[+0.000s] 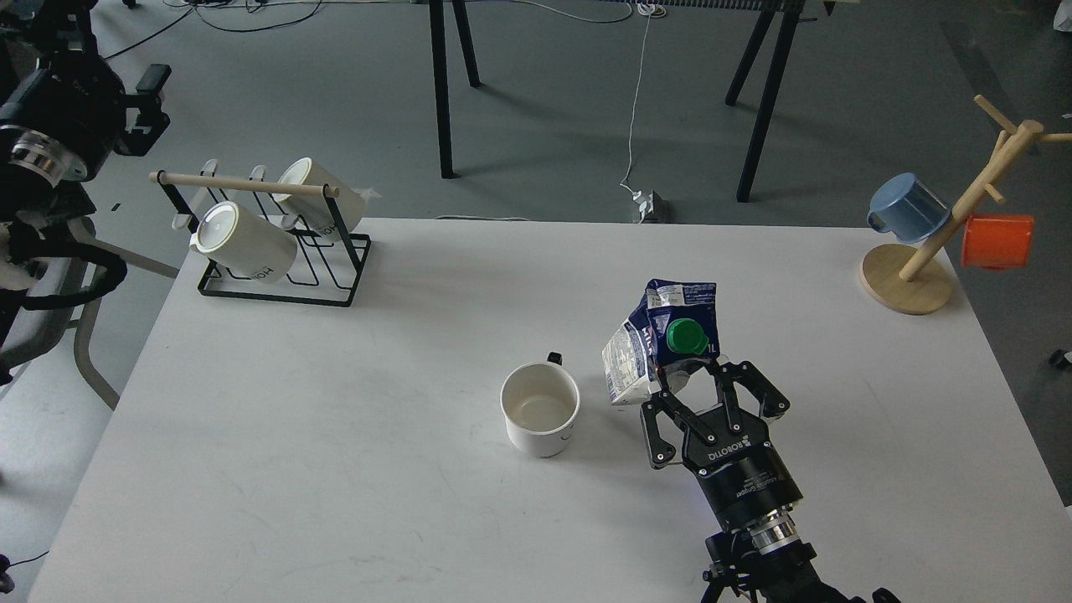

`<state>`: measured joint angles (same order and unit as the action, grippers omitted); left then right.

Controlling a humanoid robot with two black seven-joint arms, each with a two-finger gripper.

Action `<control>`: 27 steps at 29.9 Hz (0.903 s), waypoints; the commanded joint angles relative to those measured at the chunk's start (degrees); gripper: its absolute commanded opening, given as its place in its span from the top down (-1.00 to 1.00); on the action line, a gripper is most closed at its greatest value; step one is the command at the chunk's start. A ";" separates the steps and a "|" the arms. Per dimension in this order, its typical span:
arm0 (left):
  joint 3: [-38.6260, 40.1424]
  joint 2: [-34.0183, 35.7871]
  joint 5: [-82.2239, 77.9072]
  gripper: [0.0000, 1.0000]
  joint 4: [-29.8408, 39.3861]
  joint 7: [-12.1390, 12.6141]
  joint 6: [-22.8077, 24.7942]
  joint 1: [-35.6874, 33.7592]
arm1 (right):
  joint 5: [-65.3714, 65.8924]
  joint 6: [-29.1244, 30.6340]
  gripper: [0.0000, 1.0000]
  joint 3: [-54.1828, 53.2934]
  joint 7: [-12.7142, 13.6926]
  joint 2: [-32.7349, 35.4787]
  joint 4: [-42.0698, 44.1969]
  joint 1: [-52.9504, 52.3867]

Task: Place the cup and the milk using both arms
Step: 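Slide the milk carton with the right gripper beside the mug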

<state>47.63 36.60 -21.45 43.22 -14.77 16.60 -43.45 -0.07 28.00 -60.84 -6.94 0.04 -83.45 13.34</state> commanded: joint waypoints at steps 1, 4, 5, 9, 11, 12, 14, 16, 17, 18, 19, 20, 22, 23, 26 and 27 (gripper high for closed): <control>-0.08 -0.66 0.00 -0.99 -1.55 -0.09 0.02 0.03 | 0.16 0.00 0.01 0.46 -0.01 -0.04 2.85 -1.13; -0.09 -0.74 0.00 -0.99 -1.91 -0.08 0.10 0.03 | 0.16 0.00 0.00 0.46 -0.01 -0.04 4.70 -1.56; -0.09 -0.74 0.00 -0.99 -2.00 -0.09 0.10 0.03 | 0.16 0.00 0.00 0.55 -0.01 -0.04 5.14 -1.74; -0.09 -0.57 0.00 -0.99 -2.00 0.00 0.19 0.03 | 0.16 0.00 -0.01 1.42 -0.01 -0.04 6.98 -2.18; -0.09 -0.39 0.00 -0.99 -2.00 0.00 0.19 0.03 | 0.16 0.00 -0.01 2.21 -0.01 -0.04 7.78 -2.62; -0.09 -0.39 0.00 -0.99 -2.00 0.00 0.19 0.03 | 0.16 0.00 -0.01 2.74 -0.01 -0.04 8.04 -2.97; -0.09 -0.48 0.00 -0.99 -2.00 -0.09 0.28 0.12 | 0.16 0.00 -0.01 3.88 -0.01 -0.04 8.83 -3.59; -0.09 -0.57 0.00 -0.99 -2.26 -0.09 0.37 0.12 | 0.16 0.00 -0.01 4.41 -0.01 -0.04 9.53 -4.11; -0.09 -0.66 0.00 -0.99 -2.44 -0.09 0.37 0.12 | 0.16 0.00 -0.01 4.50 -0.09 -0.04 9.71 -4.29; -0.09 -0.66 0.00 -0.99 -2.79 -0.09 0.45 0.12 | 0.16 0.00 -0.01 4.50 -0.01 -0.04 9.97 -4.46; -0.09 -0.74 0.00 -0.99 -2.96 -0.09 0.46 0.12 | 0.16 0.00 -0.01 4.50 -0.09 -0.04 10.06 -4.55; -0.09 -0.74 0.00 -0.99 -3.05 -0.09 0.54 0.12 | 0.16 0.00 -0.01 4.50 -0.01 -0.04 10.41 -4.73; -0.09 -0.74 0.00 -0.99 -3.40 -0.09 0.63 0.12 | 0.16 0.00 -0.01 4.50 -0.01 -0.04 11.03 -5.34; -0.09 -0.74 0.00 -0.99 -3.49 -0.09 0.63 0.03 | 0.16 0.00 -0.02 4.50 -0.01 -0.04 11.29 -5.52; -0.09 -0.83 0.00 -0.99 -4.11 -0.09 0.72 0.03 | 0.16 0.00 -0.13 4.50 -0.09 -0.04 12.08 -5.70; -0.09 -0.83 0.00 -0.99 -4.11 -0.09 0.72 -0.05 | 0.16 0.00 -0.23 4.50 -0.18 -0.04 12.09 -5.70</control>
<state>47.55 35.84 -21.45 39.43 -14.86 17.25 -43.34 0.09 28.02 -56.34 -6.99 -0.01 -71.82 7.76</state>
